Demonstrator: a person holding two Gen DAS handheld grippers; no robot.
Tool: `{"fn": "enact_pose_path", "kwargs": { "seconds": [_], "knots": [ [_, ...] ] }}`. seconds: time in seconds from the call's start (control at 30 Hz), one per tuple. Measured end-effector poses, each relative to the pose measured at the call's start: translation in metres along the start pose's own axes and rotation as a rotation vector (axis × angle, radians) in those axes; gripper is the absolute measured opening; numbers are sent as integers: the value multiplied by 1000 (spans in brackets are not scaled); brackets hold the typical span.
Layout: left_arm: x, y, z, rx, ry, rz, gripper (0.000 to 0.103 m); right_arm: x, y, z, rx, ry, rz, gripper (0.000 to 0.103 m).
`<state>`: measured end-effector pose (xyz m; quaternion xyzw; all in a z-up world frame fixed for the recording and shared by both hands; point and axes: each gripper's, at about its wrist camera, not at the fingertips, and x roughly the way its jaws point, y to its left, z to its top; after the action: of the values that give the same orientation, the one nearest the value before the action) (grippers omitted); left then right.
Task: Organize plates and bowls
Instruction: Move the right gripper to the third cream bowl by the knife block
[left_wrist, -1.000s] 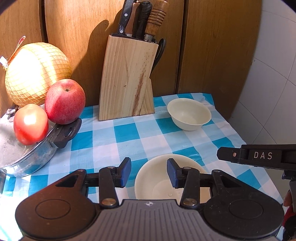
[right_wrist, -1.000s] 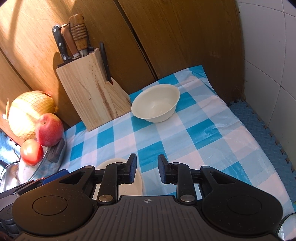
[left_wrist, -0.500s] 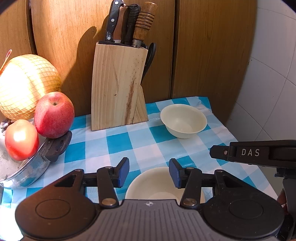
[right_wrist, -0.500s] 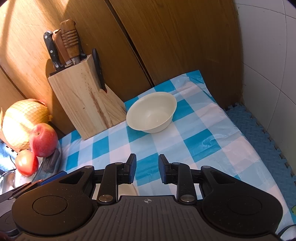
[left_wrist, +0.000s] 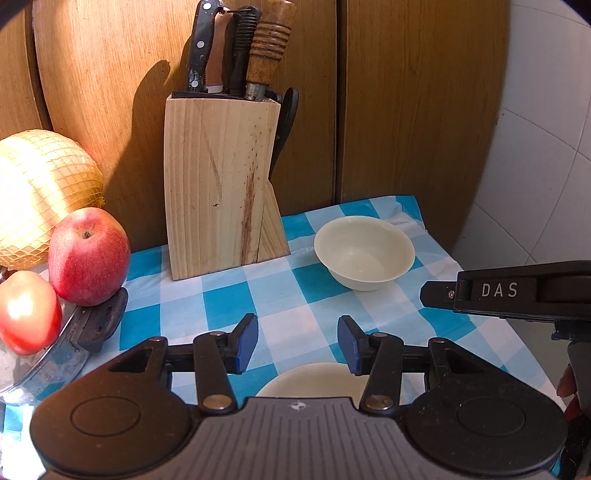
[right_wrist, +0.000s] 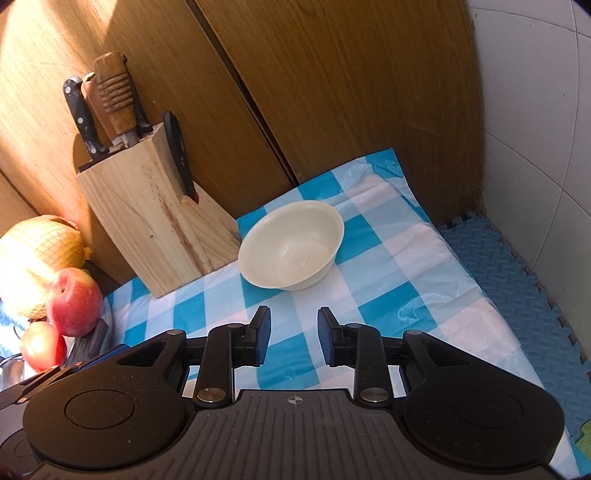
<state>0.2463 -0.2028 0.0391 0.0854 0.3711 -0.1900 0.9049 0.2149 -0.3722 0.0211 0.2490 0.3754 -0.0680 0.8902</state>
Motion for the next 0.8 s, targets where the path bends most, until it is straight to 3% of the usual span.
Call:
{"fn": "enact_pose_path", "kwargs": {
  "seconds": [0.37,0.8],
  "knots": [
    [19,-6,11,23,8,1,42,22,-4,15,-13,21,-34,37],
    [61,4,24,19,101,-10,42,52,-2,31,-70,42,-67,39]
  ]
}}
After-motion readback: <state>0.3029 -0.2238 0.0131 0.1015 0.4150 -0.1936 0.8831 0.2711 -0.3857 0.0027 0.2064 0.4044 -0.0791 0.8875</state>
